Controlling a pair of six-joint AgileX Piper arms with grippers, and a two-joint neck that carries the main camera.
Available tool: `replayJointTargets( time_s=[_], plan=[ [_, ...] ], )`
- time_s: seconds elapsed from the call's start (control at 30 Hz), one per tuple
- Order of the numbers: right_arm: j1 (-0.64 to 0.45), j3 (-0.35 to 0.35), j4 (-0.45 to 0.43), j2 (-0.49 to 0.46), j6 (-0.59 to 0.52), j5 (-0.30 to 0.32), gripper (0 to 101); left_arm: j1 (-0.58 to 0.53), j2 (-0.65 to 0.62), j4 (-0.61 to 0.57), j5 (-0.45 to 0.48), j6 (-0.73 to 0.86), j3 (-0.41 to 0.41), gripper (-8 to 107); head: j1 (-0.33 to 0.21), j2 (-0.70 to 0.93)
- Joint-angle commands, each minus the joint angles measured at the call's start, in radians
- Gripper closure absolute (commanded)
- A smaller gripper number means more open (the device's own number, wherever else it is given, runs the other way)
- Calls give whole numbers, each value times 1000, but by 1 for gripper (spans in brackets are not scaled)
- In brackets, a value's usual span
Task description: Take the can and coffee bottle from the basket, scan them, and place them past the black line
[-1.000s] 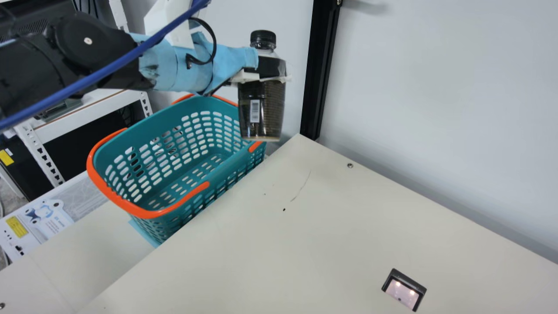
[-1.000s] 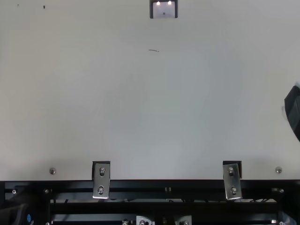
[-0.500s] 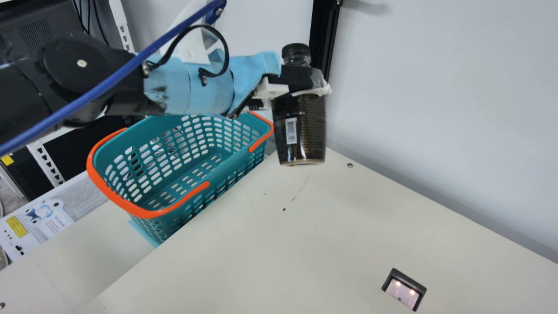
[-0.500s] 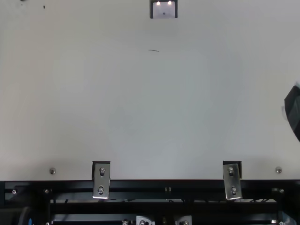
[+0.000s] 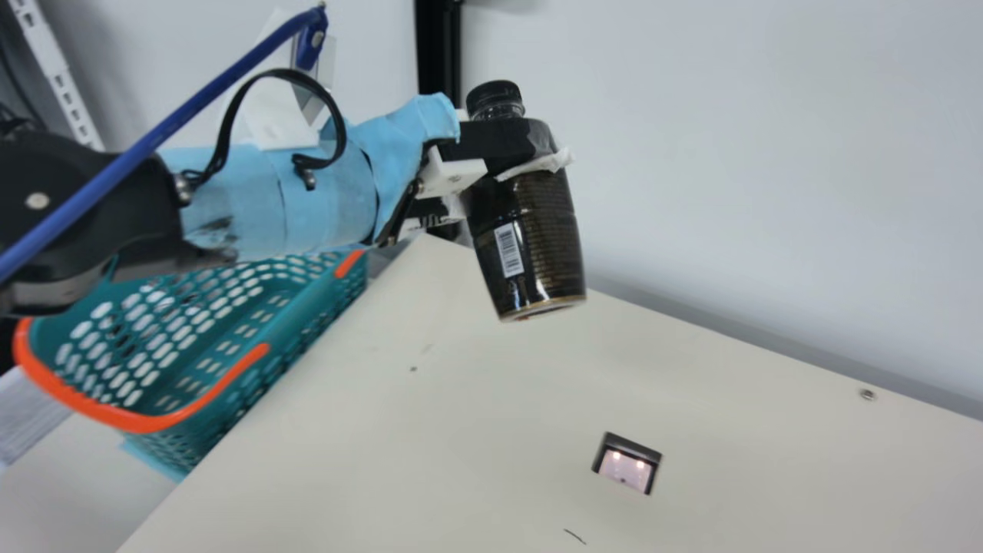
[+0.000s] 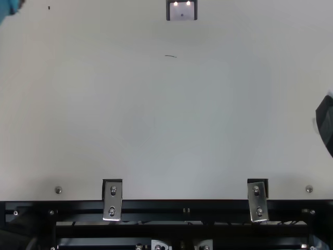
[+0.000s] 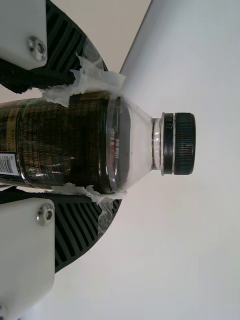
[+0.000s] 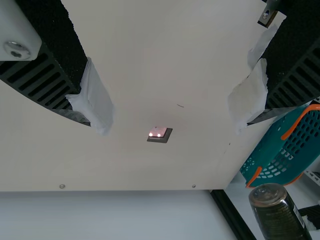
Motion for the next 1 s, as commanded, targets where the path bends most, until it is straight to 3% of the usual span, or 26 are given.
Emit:
replayJointTargets(
  time_s=[0.0, 0.53, 0.97],
  plan=[
    [0, 0, 0, 0, 0, 0, 0, -51, 7, 21, -17, -38, -9, 89, -11, -35],
    [0, 0, 0, 0, 0, 0, 0, -225, 33, 128, -63, -241, -70, 89, -26, -397],
    [0, 0, 0, 0, 0, 0, 0, -327, 5, -17, -39, -275, -94, 89, -27, -452]
  ],
)
